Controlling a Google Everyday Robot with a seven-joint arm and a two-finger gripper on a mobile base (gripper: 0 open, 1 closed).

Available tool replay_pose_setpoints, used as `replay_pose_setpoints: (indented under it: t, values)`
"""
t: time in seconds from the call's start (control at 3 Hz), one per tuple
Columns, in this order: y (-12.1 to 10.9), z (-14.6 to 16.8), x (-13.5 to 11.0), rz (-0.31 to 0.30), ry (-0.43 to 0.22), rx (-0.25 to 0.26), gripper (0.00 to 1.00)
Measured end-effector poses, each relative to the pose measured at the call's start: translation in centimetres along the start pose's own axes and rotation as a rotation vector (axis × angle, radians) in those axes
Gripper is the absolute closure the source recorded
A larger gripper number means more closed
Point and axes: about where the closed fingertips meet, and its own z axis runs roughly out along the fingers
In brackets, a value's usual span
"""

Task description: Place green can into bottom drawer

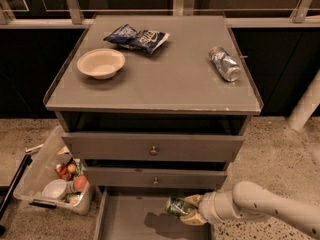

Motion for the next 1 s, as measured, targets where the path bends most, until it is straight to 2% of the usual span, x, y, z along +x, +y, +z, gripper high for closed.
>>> replay_pose_setpoints:
  t: [0.33,0.67,1.0]
  values:
    - [-1.3,2.9,3.4,0.016,0.052,0.024,1.0]
    - [-3.0,2.9,4.4,0.039,0.092,0.118,1.0]
    - [-3.4,3.9,4.7,0.044,0.094,0.115,1.0]
